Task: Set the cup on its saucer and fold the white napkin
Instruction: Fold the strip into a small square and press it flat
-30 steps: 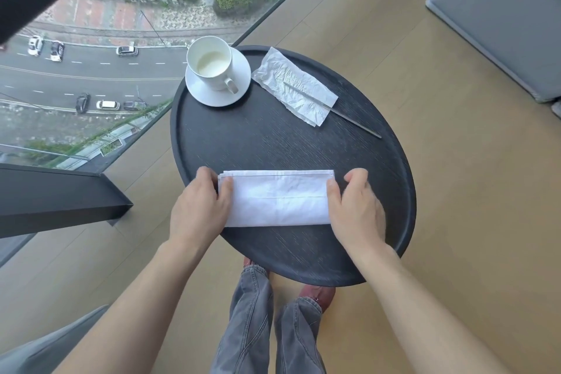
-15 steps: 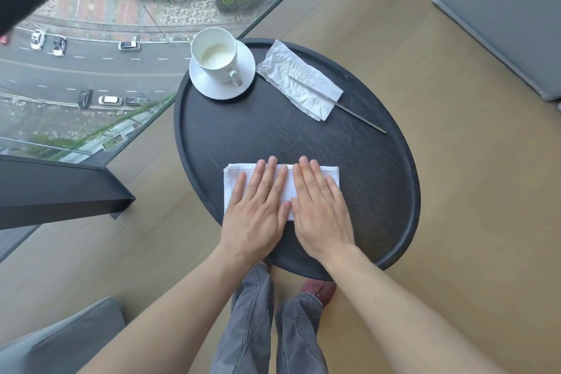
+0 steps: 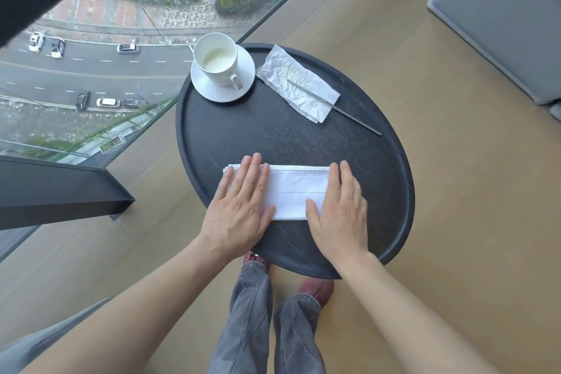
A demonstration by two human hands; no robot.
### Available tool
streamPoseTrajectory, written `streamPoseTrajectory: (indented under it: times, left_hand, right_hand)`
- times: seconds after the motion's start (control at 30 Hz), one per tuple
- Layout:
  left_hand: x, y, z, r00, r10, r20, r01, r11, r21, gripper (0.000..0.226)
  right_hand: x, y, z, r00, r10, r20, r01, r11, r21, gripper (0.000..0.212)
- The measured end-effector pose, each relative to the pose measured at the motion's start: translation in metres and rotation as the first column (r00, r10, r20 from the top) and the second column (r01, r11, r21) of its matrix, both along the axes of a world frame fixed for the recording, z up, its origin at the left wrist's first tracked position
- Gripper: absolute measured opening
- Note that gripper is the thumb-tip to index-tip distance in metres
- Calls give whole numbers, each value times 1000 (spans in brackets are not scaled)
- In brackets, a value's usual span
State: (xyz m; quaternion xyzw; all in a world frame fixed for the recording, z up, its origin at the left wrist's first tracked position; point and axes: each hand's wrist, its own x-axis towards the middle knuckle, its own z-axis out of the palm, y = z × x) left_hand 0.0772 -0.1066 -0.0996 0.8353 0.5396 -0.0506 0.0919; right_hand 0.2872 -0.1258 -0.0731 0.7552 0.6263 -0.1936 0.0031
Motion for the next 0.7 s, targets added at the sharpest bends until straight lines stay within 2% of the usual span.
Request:
streamPoseTrajectory:
  times: [0.13,0.23,0.3,0.5,0.7]
  left_hand:
    - [2,0,1,998,-49,44,50,999,-22,70]
    - [3,0,-3,999,-28,37,30,997,-66,73]
    - [3,-1,-5,999,-26,35,28,997,-75,76]
    - [10,1,-3,998,-49,28,50,997,-55,78]
    - [54,4,-1,995,-53,83,59,996,-65,77]
  right_hand:
    - [-2,0,11,959,-242,-149,245,970,1,69]
    - [1,1,15,842,-445,-304,428,895,-126,60]
    - [6,3,18,759,-528,-381,487,849,-208,55]
    - [27,7,22,604,-582,-545,443,813,-378,16]
    - [57,2,34,525,-528,-667,466,834,-294,21]
